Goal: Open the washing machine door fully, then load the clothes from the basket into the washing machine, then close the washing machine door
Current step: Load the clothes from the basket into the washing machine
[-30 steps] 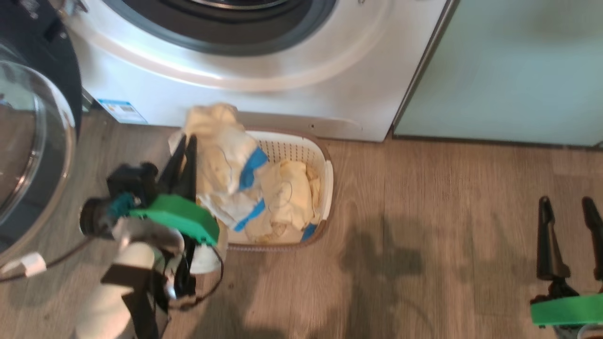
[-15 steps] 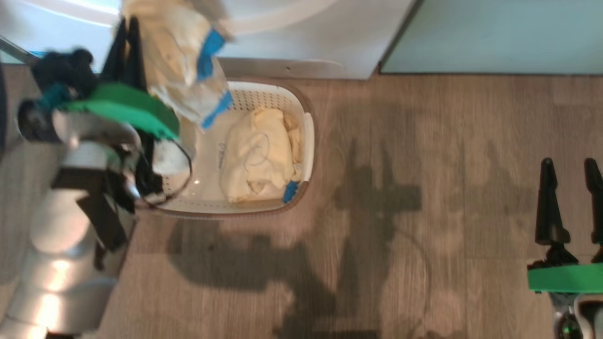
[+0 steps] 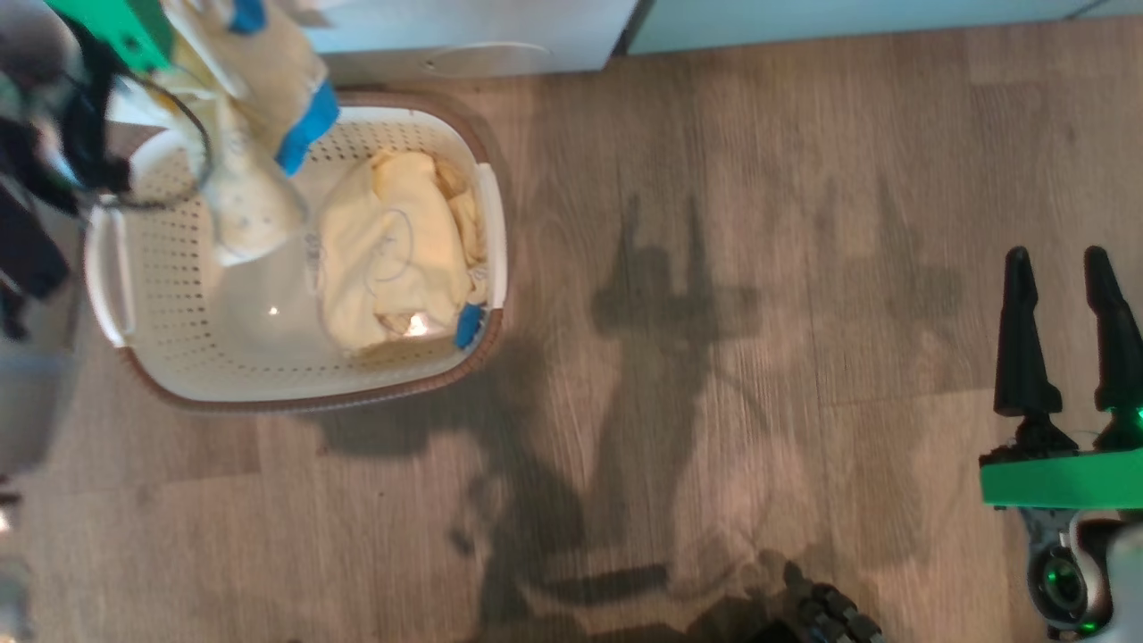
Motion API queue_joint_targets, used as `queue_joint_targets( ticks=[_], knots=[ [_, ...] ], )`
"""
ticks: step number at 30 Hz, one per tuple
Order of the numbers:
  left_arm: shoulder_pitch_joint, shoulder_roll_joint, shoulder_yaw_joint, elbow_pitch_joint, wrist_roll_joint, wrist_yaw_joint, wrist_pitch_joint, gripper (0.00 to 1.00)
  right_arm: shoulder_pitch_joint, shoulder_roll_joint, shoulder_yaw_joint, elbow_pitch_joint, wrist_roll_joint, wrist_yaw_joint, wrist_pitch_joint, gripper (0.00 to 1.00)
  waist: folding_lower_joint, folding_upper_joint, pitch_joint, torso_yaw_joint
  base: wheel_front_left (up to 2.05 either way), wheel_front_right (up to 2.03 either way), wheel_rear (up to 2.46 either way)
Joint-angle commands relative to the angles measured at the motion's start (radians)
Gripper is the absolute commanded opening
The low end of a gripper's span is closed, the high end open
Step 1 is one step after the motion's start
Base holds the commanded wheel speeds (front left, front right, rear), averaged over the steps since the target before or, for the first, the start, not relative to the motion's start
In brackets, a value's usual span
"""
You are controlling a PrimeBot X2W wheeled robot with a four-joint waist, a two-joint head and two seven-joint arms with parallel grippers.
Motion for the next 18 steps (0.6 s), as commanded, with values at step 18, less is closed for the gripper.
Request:
queue_joint_targets(
  ticks=[18],
  knots=[
    [-0.460,0.207,-0.008,0.155,0.065,-0.053,0.193,0.00,-0.076,0.003,0.100,-0.006,0.087,-0.003,-0.009,1.00,-0.0001,0.0000,0.159,-0.143,0.00,0.00,0.00]
  ],
)
